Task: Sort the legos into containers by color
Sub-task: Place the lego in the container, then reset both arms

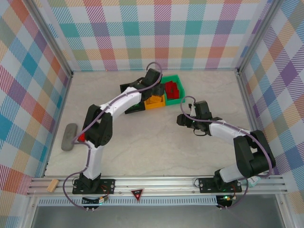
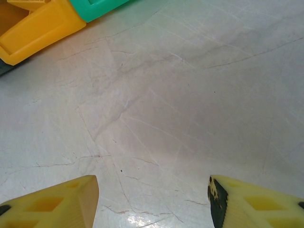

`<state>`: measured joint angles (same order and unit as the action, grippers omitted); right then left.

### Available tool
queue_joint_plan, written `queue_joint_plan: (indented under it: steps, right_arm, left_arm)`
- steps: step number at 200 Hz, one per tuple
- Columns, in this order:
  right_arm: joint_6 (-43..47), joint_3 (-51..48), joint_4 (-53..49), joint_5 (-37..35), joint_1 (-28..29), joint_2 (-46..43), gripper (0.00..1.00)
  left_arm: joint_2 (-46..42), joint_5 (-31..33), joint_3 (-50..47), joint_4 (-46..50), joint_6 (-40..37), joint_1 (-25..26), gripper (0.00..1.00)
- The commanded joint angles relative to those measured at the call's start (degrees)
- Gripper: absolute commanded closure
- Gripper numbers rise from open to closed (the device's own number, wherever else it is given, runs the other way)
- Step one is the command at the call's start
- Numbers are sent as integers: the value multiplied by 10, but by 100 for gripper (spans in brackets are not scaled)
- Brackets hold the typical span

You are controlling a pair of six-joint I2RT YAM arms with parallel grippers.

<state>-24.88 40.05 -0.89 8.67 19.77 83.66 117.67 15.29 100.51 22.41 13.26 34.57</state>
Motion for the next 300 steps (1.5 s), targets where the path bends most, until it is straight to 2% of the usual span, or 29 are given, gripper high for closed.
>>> queue_joint_plan:
  steps: [1,39,69,95,112,130,139,158,178,189,219,236,250,281,300]
  right_arm:
    - [-3,-6,13,2,-4,-9,37]
    - [3,-24,23,-14,-4,-42,37]
    - [18,-39,23,-45,-4,-83,37]
    - [33,-51,15,-76,-4,-132,37]
    - [44,-52,-1,-105,-5,-178,37]
    - [54,-42,-27,-139,-7,-223,36]
    - [58,-32,-47,-162,-8,-246,33]
    - [69,-18,-69,-234,-12,-298,27]
    - [80,-39,-40,-341,-15,-346,0]
    - [90,-52,-25,-392,-25,-357,1]
    - [104,-63,-10,-437,-72,-343,1]
    - [126,-105,84,-454,-93,-309,1]
    - [164,-140,175,-442,-111,-254,1]
    - [201,-139,237,-406,-131,-152,1]
    - [225,-167,334,-355,-135,-118,1]
  left_arm:
    - [-109,-14,-101,-94,21,-1,22]
    - [-251,4,-292,-166,33,-1,22]
    - [-354,60,-409,-177,32,-2,20]
    - [-444,112,-494,-175,32,-8,14]
    - [-492,133,-532,-158,30,-20,14]
    - [-537,165,-572,-146,33,-38,5]
    - [-560,172,-587,-143,36,-52,0]
    - [-605,150,-620,-152,33,-87,0]
    - [-630,156,-636,-141,43,-125,0]
    - [-637,160,-642,-136,48,-144,0]
    - [-647,169,-681,-170,46,-190,0]
    - [-649,181,-719,-230,25,-209,0]
    - [-647,184,-756,-304,-9,-219,0]
    - [-620,191,-848,-512,-92,-229,0]
    - [-570,176,-857,-566,-92,-251,0]
